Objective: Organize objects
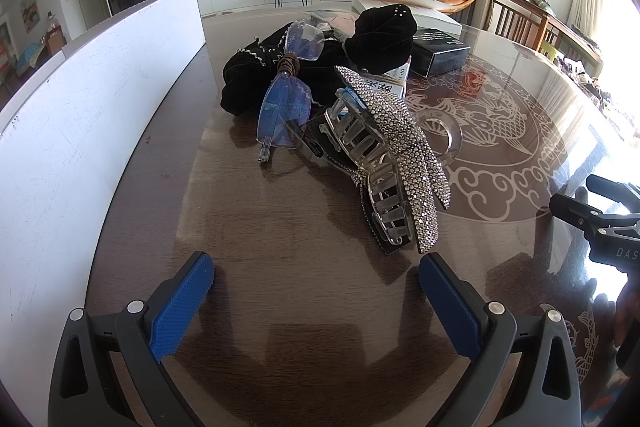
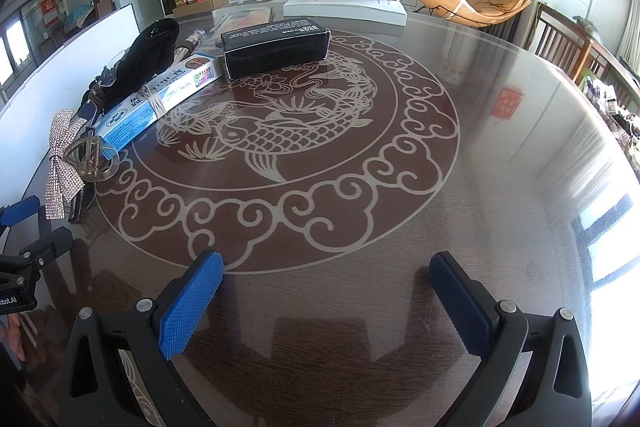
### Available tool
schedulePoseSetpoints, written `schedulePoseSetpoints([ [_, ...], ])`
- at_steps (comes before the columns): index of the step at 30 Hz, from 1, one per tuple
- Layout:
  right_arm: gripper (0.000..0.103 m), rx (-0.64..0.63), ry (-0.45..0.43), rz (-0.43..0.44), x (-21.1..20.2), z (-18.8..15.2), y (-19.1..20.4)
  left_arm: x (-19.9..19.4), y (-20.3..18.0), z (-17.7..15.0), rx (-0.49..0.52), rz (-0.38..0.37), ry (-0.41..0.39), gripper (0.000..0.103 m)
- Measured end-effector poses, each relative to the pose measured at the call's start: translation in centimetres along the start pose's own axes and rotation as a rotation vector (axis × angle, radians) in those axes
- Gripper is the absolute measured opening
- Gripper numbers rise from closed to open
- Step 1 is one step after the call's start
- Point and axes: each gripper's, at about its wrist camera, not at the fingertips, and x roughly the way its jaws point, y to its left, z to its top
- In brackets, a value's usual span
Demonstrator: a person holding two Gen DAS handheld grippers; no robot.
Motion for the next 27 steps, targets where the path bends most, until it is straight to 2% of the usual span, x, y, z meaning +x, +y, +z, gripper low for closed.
schedulePoseSetpoints([
  [5, 0.103, 0.004, 0.001, 0.004, 0.0, 0.0, 0.0, -0.2, 0.1, 0.0, -0.002, -0.018, 0.0, 0.103],
  [12, 0.103, 0.004, 0.002, 0.005, 0.0, -0.1, 0.0, -1.6, 1.9, -0.7, -0.058, -0.16, -0.039, 0.103],
  [18, 0.103, 0.005, 0.001, 0.011, 0.0, -0.1, 0.0, -2.5, 2.3, -1.1, -0.099, -0.198, -0.027, 0.103],
  [21, 0.103, 0.006, 0.002, 0.017, 0.0, -0.2, 0.1, -4.0, 1.6, -0.2, -0.124, -0.252, -0.08, 0.103],
  [23, 0.103, 0.006, 0.002, 0.02, -0.1, -0.2, 0.1, -4.2, 0.0, 1.3, -0.086, -0.245, -0.085, 0.103],
  [27, 0.103, 0.005, 0.003, 0.018, -0.2, -0.2, 0.2, -1.8, -3.0, 5.1, -0.044, -0.154, -0.043, 0.103],
])
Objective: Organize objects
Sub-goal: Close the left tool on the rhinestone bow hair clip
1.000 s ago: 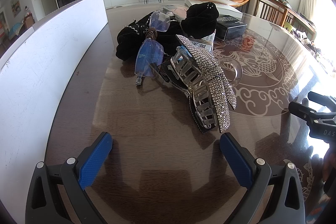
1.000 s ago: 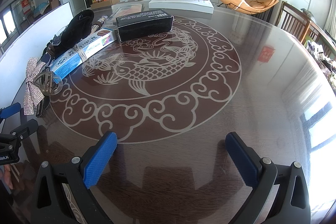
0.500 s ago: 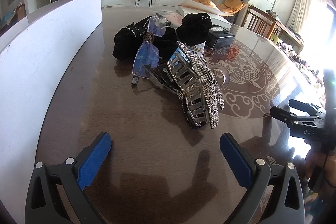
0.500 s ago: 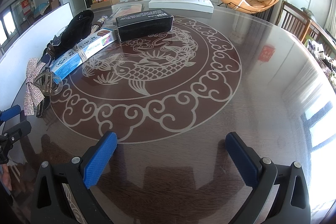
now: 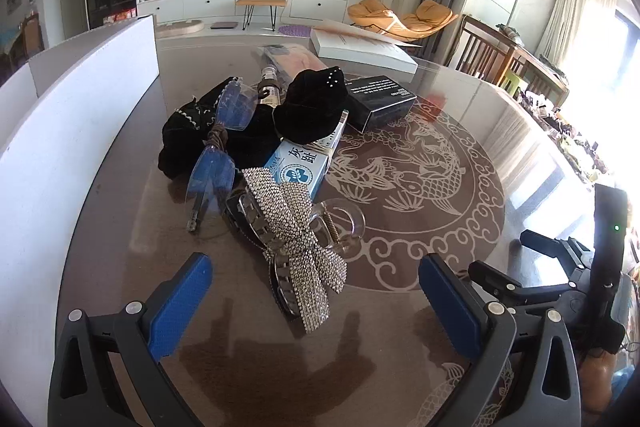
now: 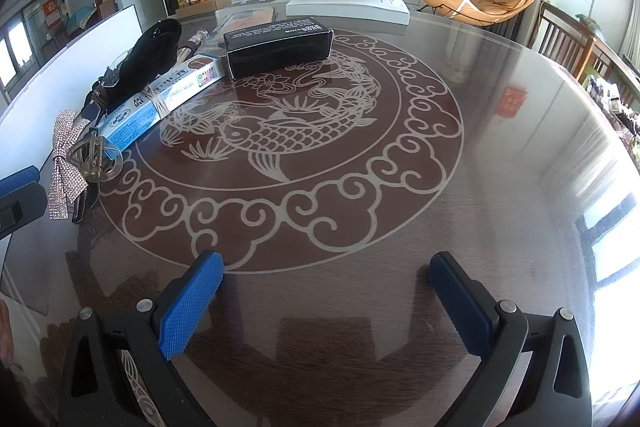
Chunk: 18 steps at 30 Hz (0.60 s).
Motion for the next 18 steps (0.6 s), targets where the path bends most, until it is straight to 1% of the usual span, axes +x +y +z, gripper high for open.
schedulePoseSetpoints([
  [2, 0.103, 0.0, 0.0, 0.0, 0.0, 0.0, -0.1, 1.8, -0.3, 1.1, -0.013, 0.043, 0.016, 0.103],
  [3, 0.103, 0.0, 0.0, 0.0, -0.1, 0.0, 0.0, 2.4, -0.5, 1.3, -0.016, 0.056, 0.012, 0.101],
  [4, 0.103, 0.0, 0.0, 0.0, -0.1, 0.0, 0.0, 2.8, -0.4, 1.3, -0.018, 0.065, 0.007, 0.087],
  [5, 0.103, 0.001, 0.0, 0.001, 0.0, 0.0, -0.1, 3.2, -0.3, 1.3, -0.017, 0.074, 0.01, 0.068],
  [7, 0.103, 0.001, 0.0, 0.001, 0.0, 0.0, -0.1, 3.1, 0.4, 0.9, -0.004, 0.068, -0.009, 0.068],
  [9, 0.103, 0.001, 0.0, 0.004, -0.1, 0.0, 0.0, 2.1, 1.0, 0.0, 0.016, 0.084, -0.016, 0.068],
  [10, 0.103, 0.002, -0.001, 0.007, 0.0, 0.0, -0.1, 1.5, 1.4, -0.4, 0.025, 0.08, -0.016, 0.068],
  [14, 0.103, 0.006, -0.002, 0.011, -0.1, 0.0, -0.1, -0.8, 3.3, -2.8, 0.073, 0.103, 0.008, 0.068],
  [18, 0.103, 0.005, -0.001, 0.011, -0.1, 0.0, -0.1, -1.0, 5.2, -3.8, 0.087, 0.086, 0.034, 0.069],
])
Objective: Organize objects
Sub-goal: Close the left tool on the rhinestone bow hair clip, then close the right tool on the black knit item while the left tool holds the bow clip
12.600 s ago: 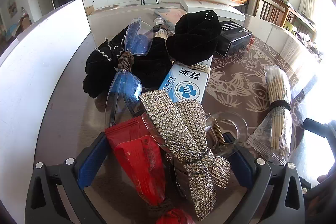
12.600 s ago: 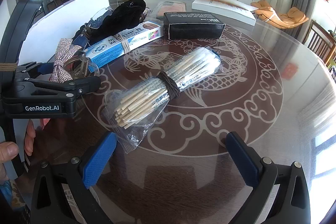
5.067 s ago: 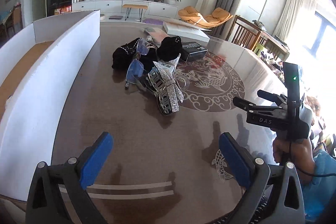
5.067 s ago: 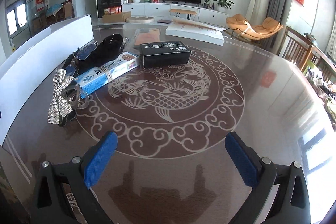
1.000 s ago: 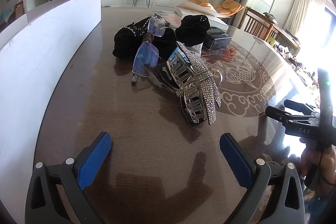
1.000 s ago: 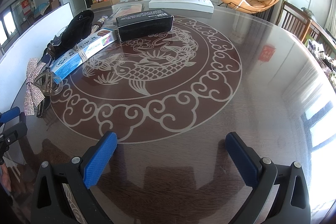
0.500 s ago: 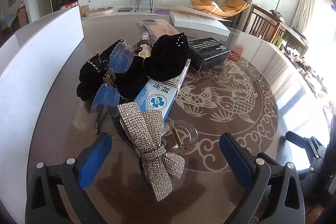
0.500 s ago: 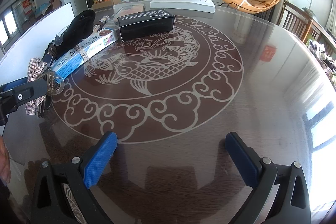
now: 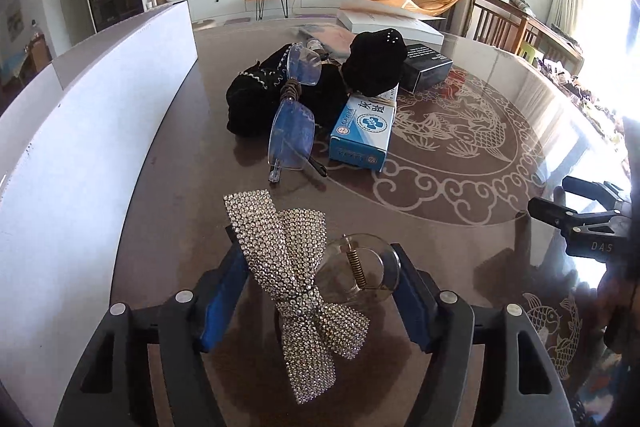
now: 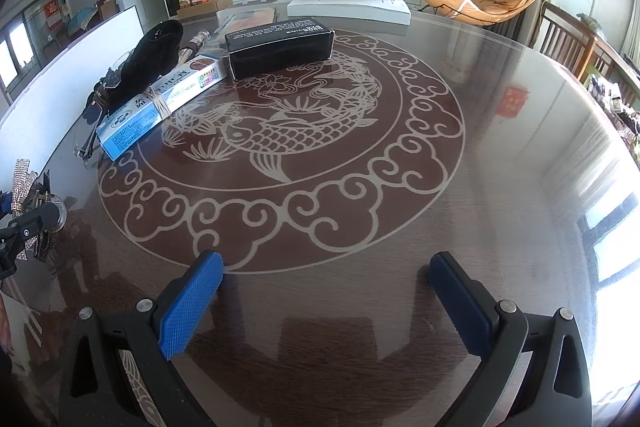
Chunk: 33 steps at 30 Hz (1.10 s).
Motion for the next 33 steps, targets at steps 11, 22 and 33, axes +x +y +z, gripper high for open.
schedulePoseSetpoints([
  [11, 0.103, -0.001, 0.003, -0.01, 0.1, 0.1, 0.0, 2.8, 0.3, 0.7, -0.009, 0.042, 0.042, 0.103],
  [22, 0.103, 0.069, 0.046, 0.211, 0.0, 5.4, 1.8, 2.6, 0.4, 0.5, -0.015, 0.049, 0.031, 0.103],
  [33, 0.041, 0.199, 0.182, 0.418, 7.1, 15.9, 11.4, 2.6, 0.4, 0.5, -0.016, 0.047, 0.031, 0.103],
])
